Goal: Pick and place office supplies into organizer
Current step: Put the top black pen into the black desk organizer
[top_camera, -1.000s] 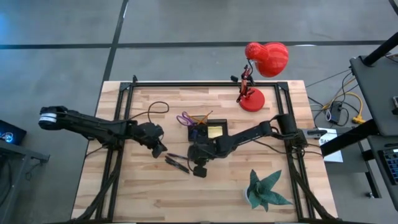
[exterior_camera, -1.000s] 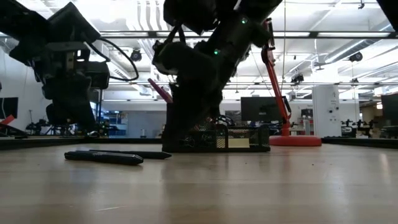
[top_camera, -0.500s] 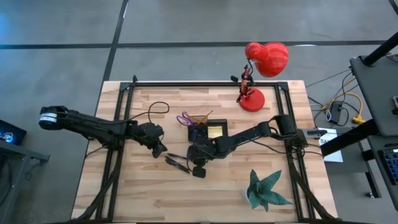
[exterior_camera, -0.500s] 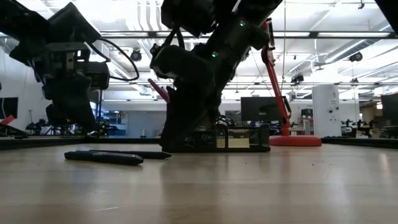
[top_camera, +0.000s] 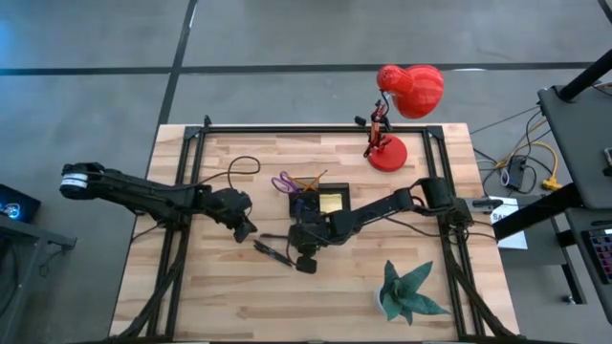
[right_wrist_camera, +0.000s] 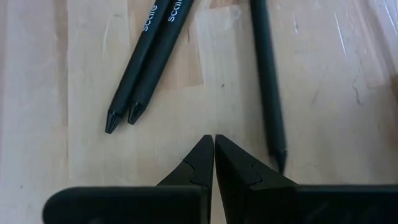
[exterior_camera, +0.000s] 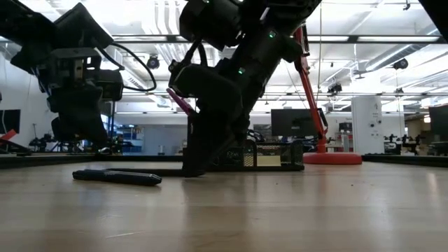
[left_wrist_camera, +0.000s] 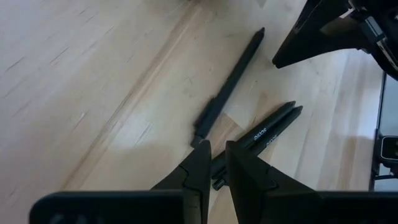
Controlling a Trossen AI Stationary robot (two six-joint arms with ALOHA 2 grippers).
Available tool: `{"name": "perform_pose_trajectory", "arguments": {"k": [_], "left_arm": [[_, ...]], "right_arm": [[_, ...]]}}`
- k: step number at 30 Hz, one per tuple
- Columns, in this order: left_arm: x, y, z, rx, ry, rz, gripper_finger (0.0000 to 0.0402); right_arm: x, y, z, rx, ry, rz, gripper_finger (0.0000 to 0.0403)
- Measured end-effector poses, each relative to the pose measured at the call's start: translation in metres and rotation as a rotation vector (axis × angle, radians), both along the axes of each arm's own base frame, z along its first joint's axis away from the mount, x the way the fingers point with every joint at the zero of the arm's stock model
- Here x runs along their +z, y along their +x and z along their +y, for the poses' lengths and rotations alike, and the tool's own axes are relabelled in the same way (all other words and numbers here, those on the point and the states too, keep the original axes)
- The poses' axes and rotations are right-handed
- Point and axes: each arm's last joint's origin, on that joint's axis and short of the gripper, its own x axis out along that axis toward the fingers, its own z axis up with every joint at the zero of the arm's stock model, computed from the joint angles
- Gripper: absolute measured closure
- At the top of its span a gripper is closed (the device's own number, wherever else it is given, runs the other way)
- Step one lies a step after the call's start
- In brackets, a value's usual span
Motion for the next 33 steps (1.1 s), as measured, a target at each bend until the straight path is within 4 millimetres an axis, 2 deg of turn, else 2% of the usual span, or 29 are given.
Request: {"name": "perform_pose_trajectory", "arguments": {"k": [4,9,17,23,33], "left_arm": [[0.0,0.0,0.0,0.0,0.0,0.0,0.0368],[0.0,0.0,0.0,0.0,0.0,0.0,0.0368],[0.0,0.0,0.0,0.0,0.0,0.0,0.0368],[0.0,0.0,0.0,0.0,0.0,0.0,0.0368],[0.0,0.0,0.0,0.004,0.006,-0.001,0.0368]], "right_arm": [[0.011,0.003,0.001,-0.021,0.008,-0.005,0.0394],[0.033,0.006,-0.003,-0.024,-0.139,-0.058,0.0394],[0.02,-0.002,-0.02,-0.031,-0.169,0.077,0.0394],[0.023,0.0,-0.018,-0.021,-0.164,0.048,0.0394],[0.015,0.001,-0.014,0.004,-0.118,0.067,0.0394]]}}
